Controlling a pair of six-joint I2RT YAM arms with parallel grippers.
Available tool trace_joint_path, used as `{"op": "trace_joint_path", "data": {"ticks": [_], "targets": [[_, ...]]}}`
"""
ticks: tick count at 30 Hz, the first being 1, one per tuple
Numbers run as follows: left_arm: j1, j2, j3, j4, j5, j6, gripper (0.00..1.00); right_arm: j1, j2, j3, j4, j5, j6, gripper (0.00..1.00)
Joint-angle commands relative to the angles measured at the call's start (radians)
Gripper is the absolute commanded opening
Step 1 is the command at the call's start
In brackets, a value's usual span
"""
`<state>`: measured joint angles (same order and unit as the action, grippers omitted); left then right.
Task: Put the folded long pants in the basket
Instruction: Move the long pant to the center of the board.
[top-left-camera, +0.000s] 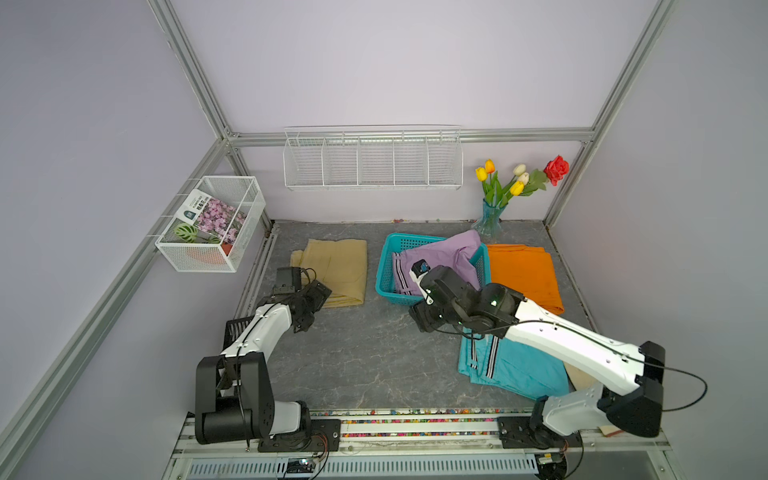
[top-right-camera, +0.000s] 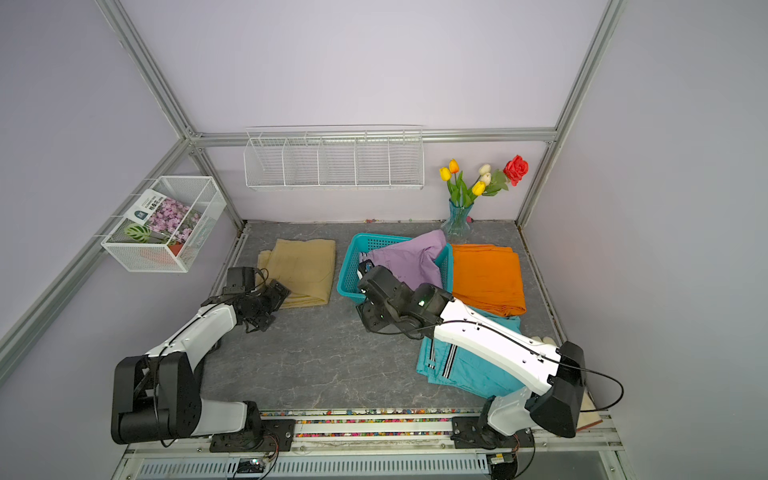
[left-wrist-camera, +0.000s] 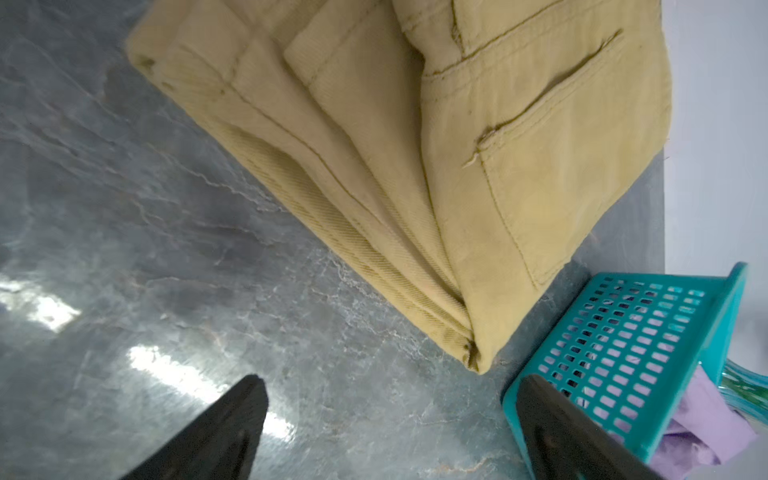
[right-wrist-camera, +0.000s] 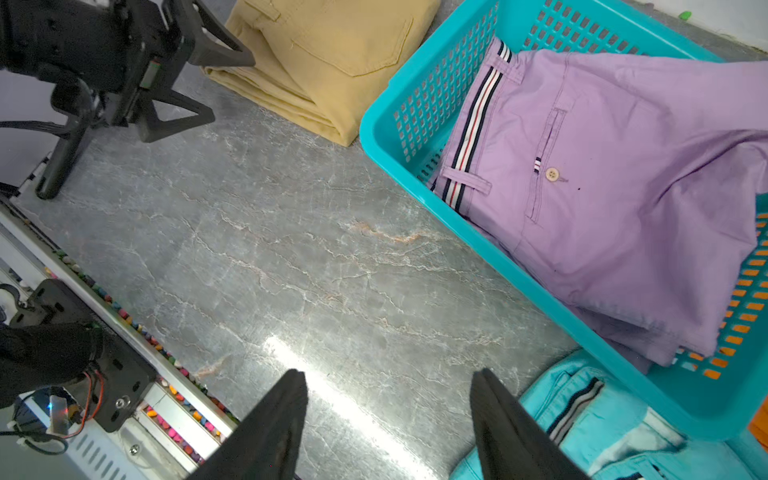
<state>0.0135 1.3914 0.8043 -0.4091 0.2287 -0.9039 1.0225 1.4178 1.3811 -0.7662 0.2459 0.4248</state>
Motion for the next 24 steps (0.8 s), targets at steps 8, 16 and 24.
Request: {"op": "trace_joint_path", "data": {"ticks": [8,16,24], "targets": [[0.028,0.196,0.017,0.168,0.044,-0.027,0.96,0.046,-0.047,-0.117,0.149,0.071,0.08,0.69],[0.055,0.311,-0.026,0.26,0.051,-0.044,0.33,0.065,-0.014,-0.152,0.168,0.094,0.087,0.69],[0.054,0.13,-0.19,0.193,0.078,-0.056,0.0,0.064,0.023,-0.23,0.361,0.028,0.197,0.53]]}}
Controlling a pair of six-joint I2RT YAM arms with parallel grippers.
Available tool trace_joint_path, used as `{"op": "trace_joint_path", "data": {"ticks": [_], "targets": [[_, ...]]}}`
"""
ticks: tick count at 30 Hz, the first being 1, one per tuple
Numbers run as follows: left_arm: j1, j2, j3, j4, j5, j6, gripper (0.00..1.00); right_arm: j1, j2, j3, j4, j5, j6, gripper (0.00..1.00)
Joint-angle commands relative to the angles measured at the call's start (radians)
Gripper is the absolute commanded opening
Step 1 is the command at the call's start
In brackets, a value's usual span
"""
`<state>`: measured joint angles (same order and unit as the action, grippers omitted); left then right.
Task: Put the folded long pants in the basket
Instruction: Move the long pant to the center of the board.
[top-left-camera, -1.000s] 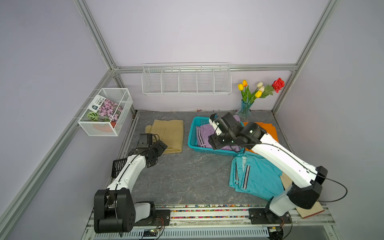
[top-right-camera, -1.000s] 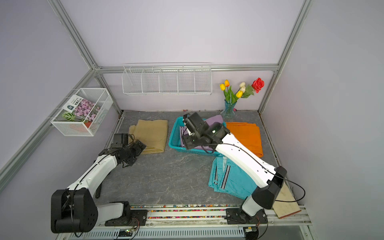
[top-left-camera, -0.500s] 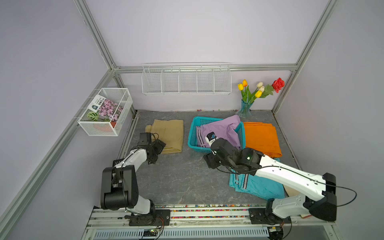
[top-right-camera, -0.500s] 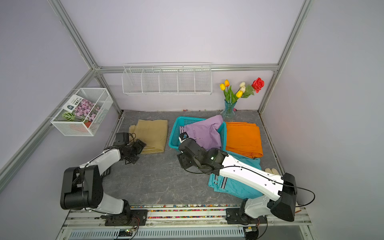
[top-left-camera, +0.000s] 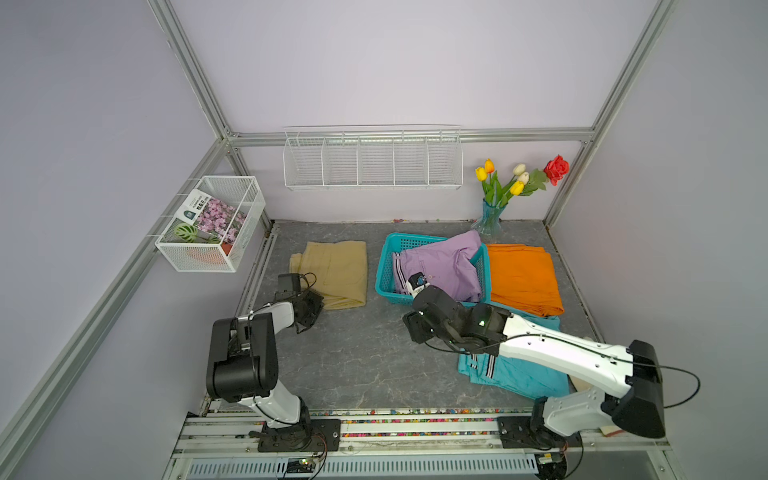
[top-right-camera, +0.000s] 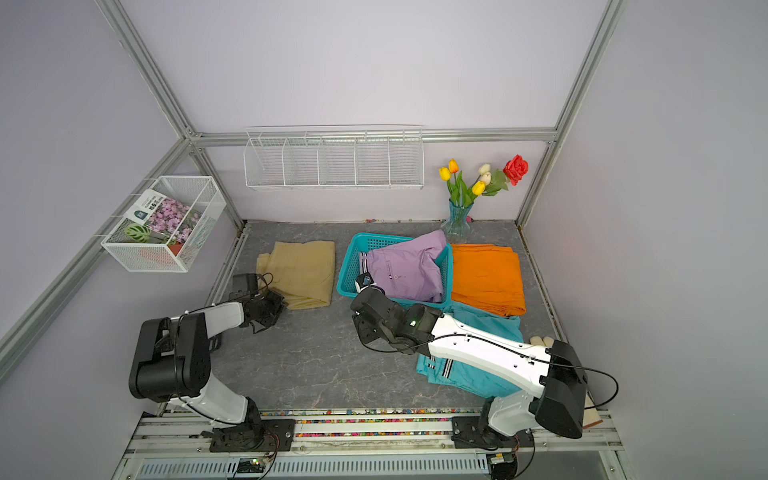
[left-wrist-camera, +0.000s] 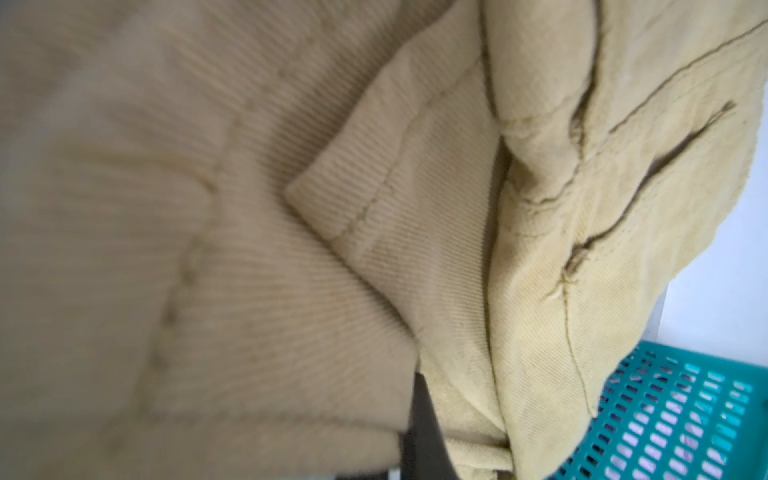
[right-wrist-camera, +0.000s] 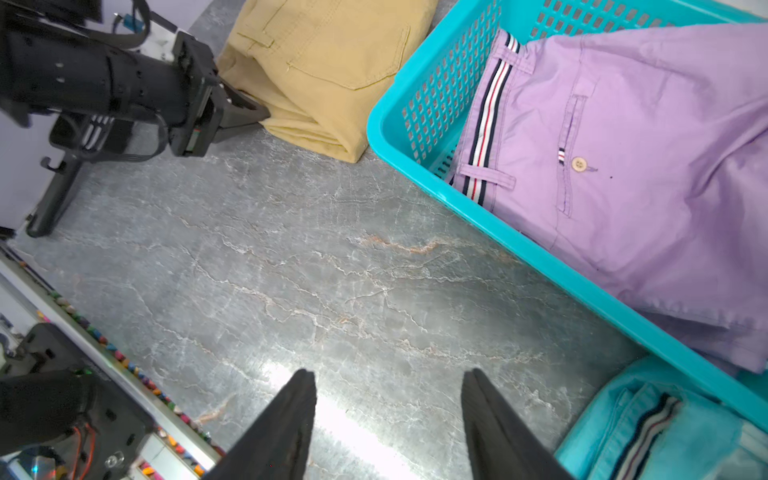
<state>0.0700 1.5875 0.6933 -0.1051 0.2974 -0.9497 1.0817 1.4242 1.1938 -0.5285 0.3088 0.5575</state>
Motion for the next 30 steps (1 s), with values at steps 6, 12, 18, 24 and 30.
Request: {"op": "trace_joint_path", "data": {"ticks": [6,12,18,24,30], "targets": [[-0.004,-0.467,-0.285,-0.285,-0.023,0.013,0.0,0.02,0.023,-0.16,0.357,-0.123,0.147,0.64],[-0.007,-1.109,-0.428,-0.567,0.018,0.041,0.0,0.041,0.144,-0.204,0.5,-0.109,0.183,0.71],[-0.009,-1.356,-0.474,-0.677,0.085,-0.008,0.0,0.041,0.38,-0.086,0.535,-0.13,0.197,0.75],[-0.011,-1.176,-0.453,-0.682,0.113,0.049,0.16,0.023,0.514,0.019,0.489,-0.05,0.223,0.8],[-0.01,-1.184,-0.41,-0.728,0.165,0.048,0.58,-0.048,0.619,0.066,0.552,-0.157,0.234,0.82]]}}
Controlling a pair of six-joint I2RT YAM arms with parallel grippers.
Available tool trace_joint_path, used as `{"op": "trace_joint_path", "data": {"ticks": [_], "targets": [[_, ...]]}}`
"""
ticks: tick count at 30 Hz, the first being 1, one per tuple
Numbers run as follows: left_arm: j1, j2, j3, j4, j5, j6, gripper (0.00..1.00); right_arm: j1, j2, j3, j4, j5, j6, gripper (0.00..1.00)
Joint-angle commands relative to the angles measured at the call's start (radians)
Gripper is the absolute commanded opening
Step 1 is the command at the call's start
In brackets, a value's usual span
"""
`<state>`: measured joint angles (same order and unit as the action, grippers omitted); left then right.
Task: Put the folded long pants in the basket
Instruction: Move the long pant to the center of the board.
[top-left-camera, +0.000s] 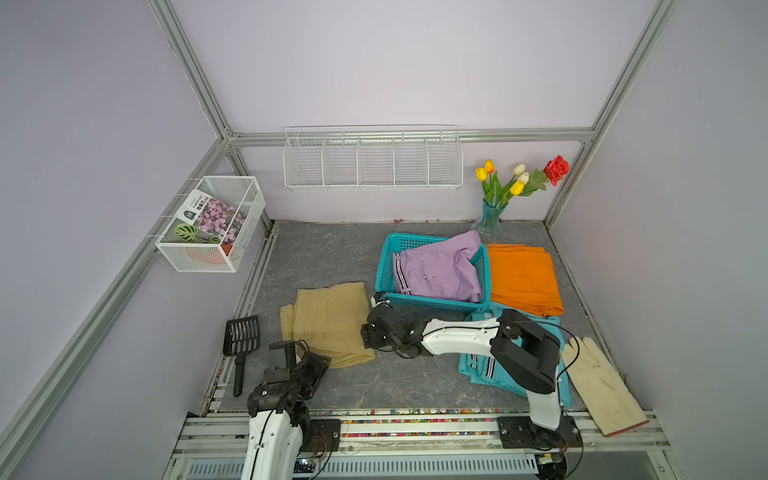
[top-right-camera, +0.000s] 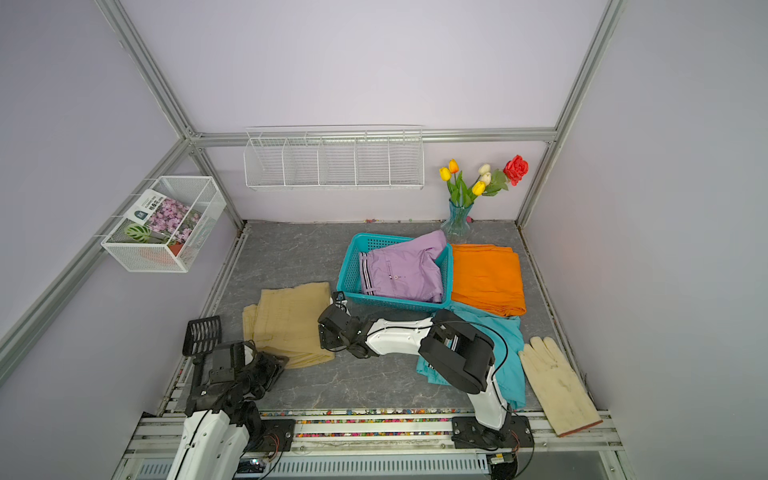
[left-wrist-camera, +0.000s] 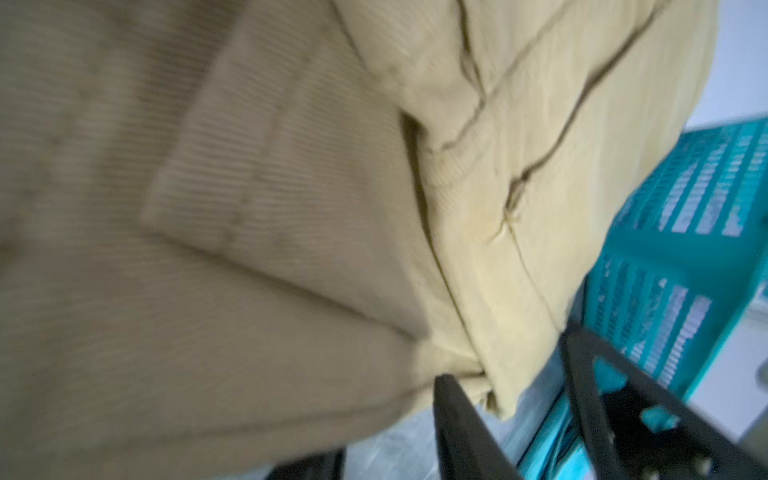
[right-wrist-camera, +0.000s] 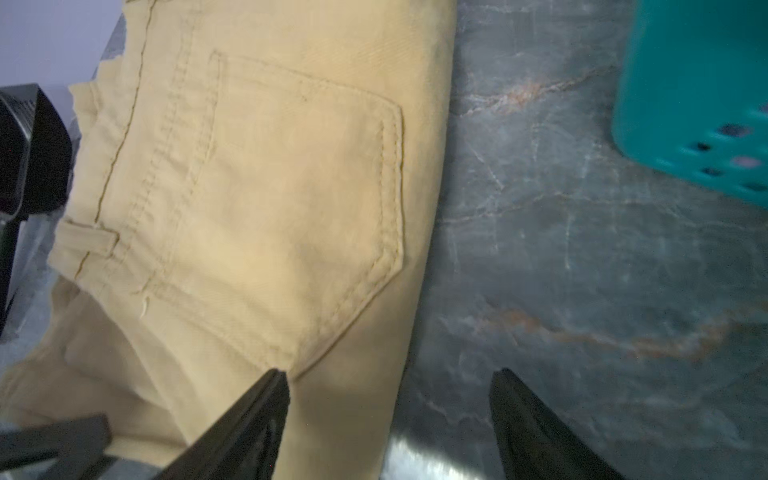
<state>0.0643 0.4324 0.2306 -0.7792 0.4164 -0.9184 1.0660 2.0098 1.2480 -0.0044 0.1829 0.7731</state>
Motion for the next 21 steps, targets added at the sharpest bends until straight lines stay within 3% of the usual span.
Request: {"op": "trace_joint_path", "data": {"ticks": [1,2,3,9,14,17,19,20,21], "targets": [[-0.005,-0.05,0.082,-0.083,0.042,0.017,0.74,-0.043,0.041,0.014,0.035,-0.032,0.018,0.82],[-0.004,-0.068,0.11,-0.106,0.033,0.017,0.95,-0.051,0.048,0.017,0.037,-0.038,0.019,0.82],[-0.005,-0.089,0.129,-0.113,0.039,0.007,1.0,-0.061,0.058,0.025,0.04,-0.049,0.02,0.82],[-0.004,-0.045,0.28,-0.129,0.043,-0.002,1.0,-0.072,0.17,0.15,0.031,-0.144,0.004,0.81],[-0.005,0.029,0.405,-0.175,0.024,0.039,1.0,-0.07,0.234,0.189,0.091,-0.219,0.027,0.73],[-0.005,0.025,0.424,-0.155,0.013,0.038,1.0,-0.07,0.241,0.185,0.106,-0.238,0.037,0.44],[-0.005,0.034,0.439,-0.151,-0.004,0.045,1.0,-0.07,0.215,0.158,0.112,-0.231,0.035,0.08],[-0.005,0.045,0.445,-0.15,-0.012,0.05,1.0,-0.07,0.198,0.14,0.117,-0.221,0.035,0.0],[-0.005,0.06,0.449,-0.143,-0.012,0.062,1.0,-0.07,0.166,0.104,0.123,-0.206,0.031,0.0]]}}
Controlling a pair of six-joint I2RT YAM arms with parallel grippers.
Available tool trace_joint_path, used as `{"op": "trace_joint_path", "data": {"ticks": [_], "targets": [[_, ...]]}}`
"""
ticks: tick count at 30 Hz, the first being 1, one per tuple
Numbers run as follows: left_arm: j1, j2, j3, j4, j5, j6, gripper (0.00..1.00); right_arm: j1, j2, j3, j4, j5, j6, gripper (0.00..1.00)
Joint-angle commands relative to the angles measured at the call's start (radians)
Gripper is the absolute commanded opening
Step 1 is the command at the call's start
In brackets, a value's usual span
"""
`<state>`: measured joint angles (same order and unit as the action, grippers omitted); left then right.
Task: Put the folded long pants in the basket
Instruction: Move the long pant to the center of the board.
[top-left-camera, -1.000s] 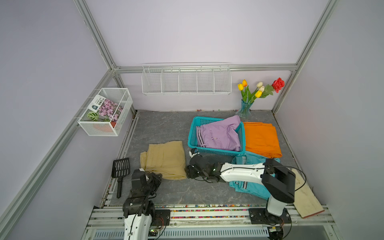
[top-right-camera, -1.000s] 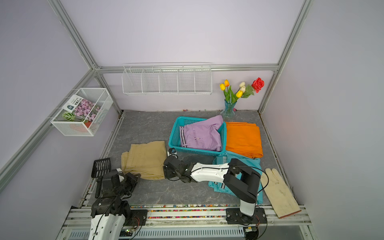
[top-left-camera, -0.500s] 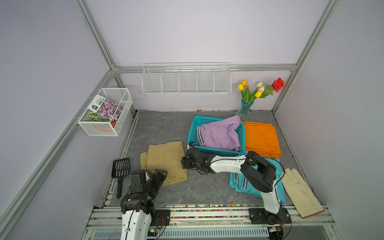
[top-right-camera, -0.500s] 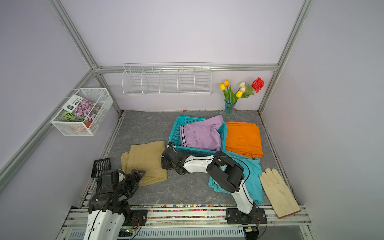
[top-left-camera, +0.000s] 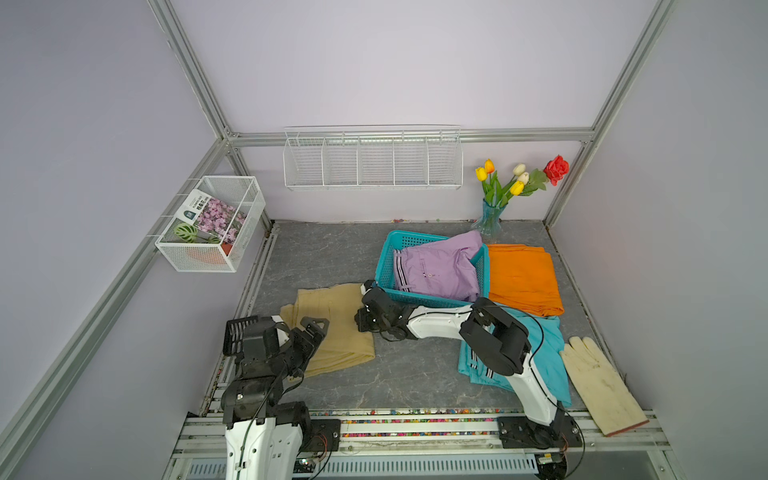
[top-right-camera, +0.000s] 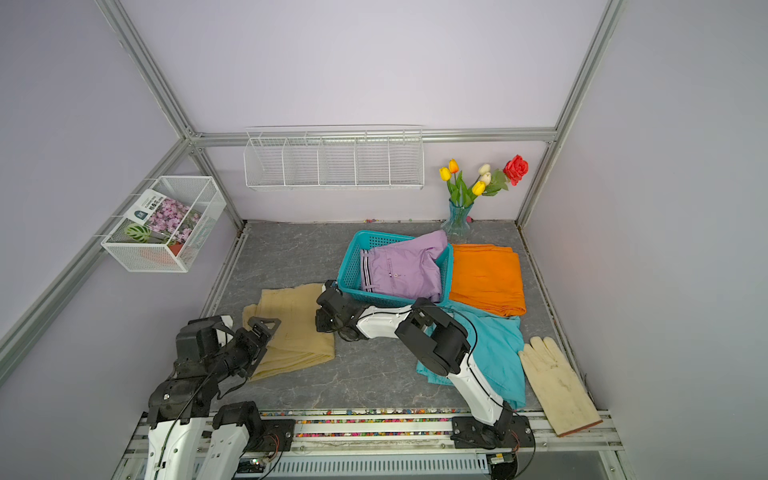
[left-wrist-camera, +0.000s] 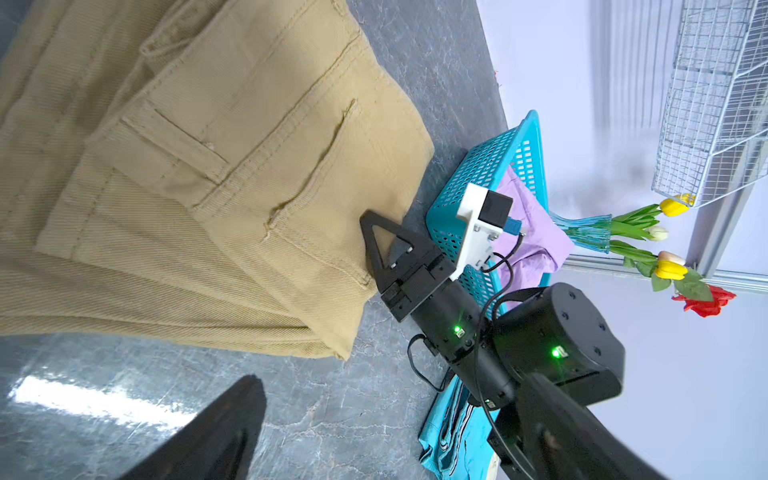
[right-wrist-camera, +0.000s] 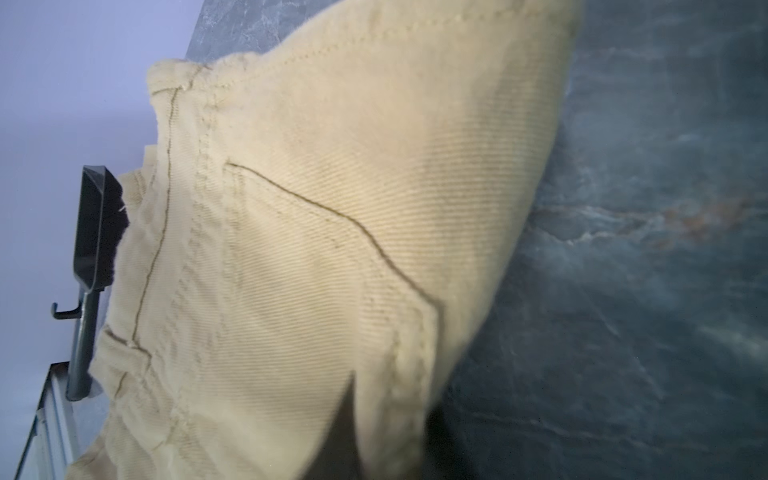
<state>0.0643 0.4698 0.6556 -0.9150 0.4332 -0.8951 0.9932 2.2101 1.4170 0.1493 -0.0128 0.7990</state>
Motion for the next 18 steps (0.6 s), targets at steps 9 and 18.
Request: {"op": "trace_joint_path", "data": {"ticks": [9,18], "targets": [[-0.004,0.127,-0.038,0.115,0.028,0.109,1.0,0.022,-0.381,-0.491,-0.107,0.154,-0.087,0.0],[-0.005,0.225,-0.155,0.281,0.146,0.096,1.0,0.018,-0.511,-0.684,-0.142,0.204,-0.099,0.0]]}}
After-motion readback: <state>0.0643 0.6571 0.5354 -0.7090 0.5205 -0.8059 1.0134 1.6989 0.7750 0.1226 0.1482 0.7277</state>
